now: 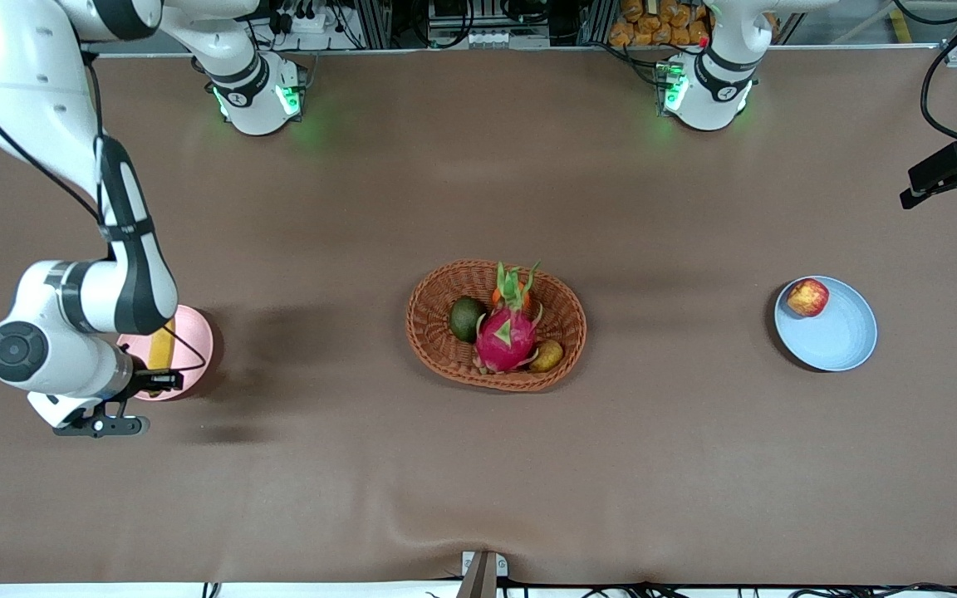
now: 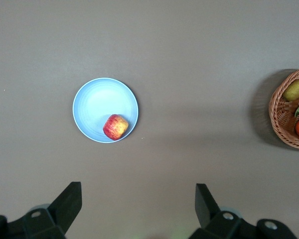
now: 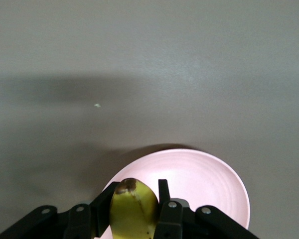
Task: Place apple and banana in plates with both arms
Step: 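Lower the banana onto the pink plate and open the right gripper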
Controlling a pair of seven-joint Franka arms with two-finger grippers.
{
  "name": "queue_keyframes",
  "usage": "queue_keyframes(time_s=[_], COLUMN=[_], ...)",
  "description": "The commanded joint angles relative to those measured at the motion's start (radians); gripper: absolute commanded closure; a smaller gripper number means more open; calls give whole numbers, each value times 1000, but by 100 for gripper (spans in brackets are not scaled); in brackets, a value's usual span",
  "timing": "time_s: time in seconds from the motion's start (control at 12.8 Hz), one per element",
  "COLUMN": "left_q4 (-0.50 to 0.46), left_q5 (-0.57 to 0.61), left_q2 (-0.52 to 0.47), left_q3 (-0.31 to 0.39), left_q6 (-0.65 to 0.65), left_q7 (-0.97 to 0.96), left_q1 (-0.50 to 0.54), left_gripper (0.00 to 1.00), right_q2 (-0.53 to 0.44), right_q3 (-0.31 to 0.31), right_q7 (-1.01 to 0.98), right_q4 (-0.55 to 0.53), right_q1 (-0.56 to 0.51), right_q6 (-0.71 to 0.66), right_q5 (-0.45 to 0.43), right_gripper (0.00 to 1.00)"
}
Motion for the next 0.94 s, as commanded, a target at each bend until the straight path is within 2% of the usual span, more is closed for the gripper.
queue_keyframes(time_s=[0.0, 0.08, 0.16, 0.23, 0.31, 0.55, 0.86], left_q4=[12, 13, 13, 13, 13, 16, 16], left_q5=[23, 23, 23, 23, 23, 23, 21], left_q2=[8, 8, 7, 8, 15, 18, 19], left_q3=[0, 0, -2, 0, -2, 0, -2], left_q6=[0, -3, -5, -9, -12, -12, -14], left_q7=[-14, -13, -10, -11, -13, -11, -8], left_q1=[-5, -5, -2, -2, -2, -10, -11], left_gripper=[0, 0, 0, 0, 0, 0, 0], right_q2=[30, 31, 30, 27, 21, -46, -230], right_q3=[23, 23, 23, 23, 23, 26, 56], right_q7=[-12, -12, -12, -12, -14, -47, -64], right_q4=[-4, -17, -30, -38, -38, -40, -49], right_q1=[-42, -44, -43, -41, -41, -38, -32], right_q6=[63, 69, 68, 68, 63, -15, -223], right_q5=[3, 3, 5, 3, 3, 5, 54], right_gripper=[100, 100, 65, 14, 0, 0, 0])
